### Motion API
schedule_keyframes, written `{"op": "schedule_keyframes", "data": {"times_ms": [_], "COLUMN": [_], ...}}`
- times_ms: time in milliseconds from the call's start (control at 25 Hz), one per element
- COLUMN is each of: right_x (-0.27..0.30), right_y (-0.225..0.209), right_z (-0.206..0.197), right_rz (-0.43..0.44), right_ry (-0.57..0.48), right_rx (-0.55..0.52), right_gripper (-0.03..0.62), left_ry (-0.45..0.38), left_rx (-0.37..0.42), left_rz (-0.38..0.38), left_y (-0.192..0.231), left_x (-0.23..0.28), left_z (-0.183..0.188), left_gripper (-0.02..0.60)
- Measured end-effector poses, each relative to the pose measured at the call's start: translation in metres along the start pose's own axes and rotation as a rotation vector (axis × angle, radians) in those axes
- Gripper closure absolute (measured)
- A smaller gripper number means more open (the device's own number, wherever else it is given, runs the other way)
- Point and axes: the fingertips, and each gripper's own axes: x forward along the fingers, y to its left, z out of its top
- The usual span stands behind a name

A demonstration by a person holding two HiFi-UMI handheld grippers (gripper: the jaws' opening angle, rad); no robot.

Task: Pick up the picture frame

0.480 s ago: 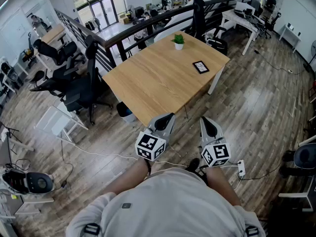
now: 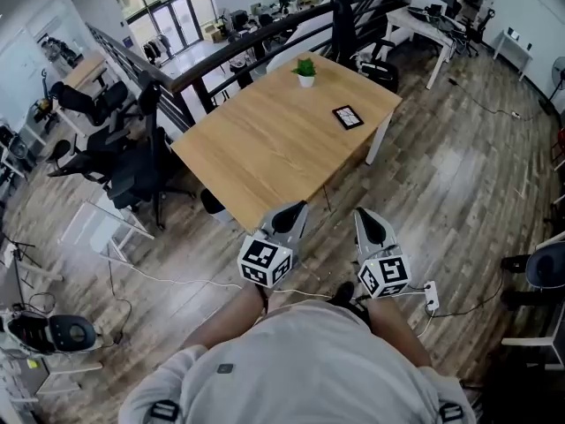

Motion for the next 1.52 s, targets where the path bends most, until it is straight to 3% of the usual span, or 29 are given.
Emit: {"op": "schedule_keyframes", "data": {"times_ms": [240, 400, 800, 1120, 1520], "right_x": [0.006, 0.012, 0.023, 0.027, 0.070], "right_y": [-0.040, -0.089, -0.192, -0.228, -0.262], "right_z": [-0.002, -0.010, 0.005, -0.001, -0.008], "right_rz": [0.038, 0.036, 0.128, 0.134, 0.092], "right_ry": [-0.005, 0.008, 0.017, 0.034, 0.064], "right_rx": [-0.012, 0.002, 0.000, 0.029, 0.038], "right_gripper": [0.585, 0.585, 0.584, 0.583, 0.583], "left_ry": [0.032, 0.045, 0.049, 0.064, 0.069], "left_rx": [0.004, -0.002, 0.012, -0.006, -0.020], "left_rz": [-0.006, -0.003, 0.007, -0.004, -0.060], "left_y": [-0.009, -0.014, -0.044, -0.051, -0.019], "left_x": [0.050, 0.099, 0.211, 0.251, 0.304], "left_z": [-0.009, -0.018, -0.009, -0.013, -0.014], "left_gripper": [0.577, 0.577, 0.577, 0.578, 0.577]}}
